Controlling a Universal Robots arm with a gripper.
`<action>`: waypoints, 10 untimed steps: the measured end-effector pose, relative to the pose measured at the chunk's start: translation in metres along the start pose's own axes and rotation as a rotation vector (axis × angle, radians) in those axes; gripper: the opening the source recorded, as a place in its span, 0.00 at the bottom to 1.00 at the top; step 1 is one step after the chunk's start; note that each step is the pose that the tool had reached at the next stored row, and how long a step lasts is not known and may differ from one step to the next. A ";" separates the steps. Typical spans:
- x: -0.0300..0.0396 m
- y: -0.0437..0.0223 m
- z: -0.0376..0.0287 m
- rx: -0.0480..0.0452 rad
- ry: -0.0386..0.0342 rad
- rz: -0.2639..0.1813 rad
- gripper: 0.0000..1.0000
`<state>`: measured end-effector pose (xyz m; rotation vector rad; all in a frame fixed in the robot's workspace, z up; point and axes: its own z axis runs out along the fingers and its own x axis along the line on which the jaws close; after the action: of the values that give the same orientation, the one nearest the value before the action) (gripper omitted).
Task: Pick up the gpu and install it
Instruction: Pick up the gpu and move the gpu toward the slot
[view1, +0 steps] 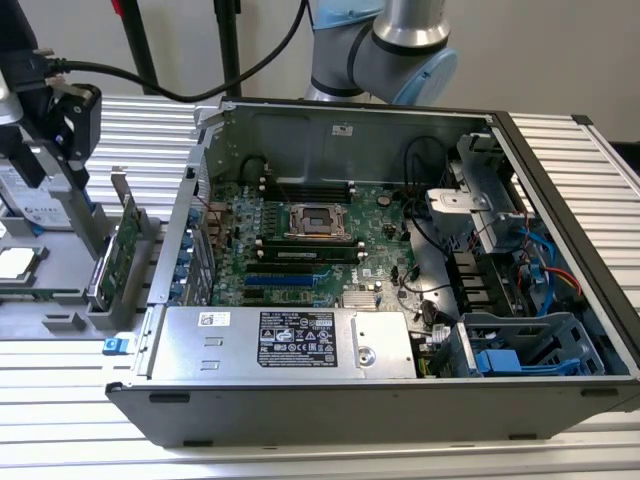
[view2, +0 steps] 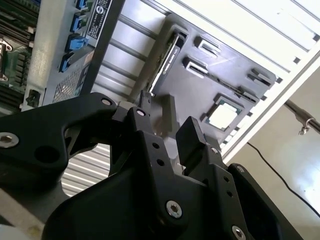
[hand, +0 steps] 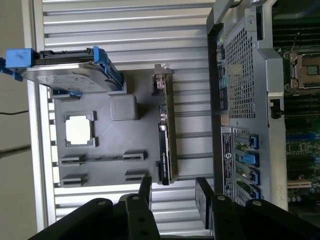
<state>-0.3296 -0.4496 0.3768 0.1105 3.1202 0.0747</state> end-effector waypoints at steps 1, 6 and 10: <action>0.0000 0.0000 0.0004 0.0000 0.0000 0.000 1.00; 0.0000 -0.0001 0.0012 0.0001 0.0000 0.000 1.00; 0.0000 -0.0001 0.0020 0.0001 0.0001 0.000 1.00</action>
<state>-0.3296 -0.4496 0.3748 0.1105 3.1203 0.0746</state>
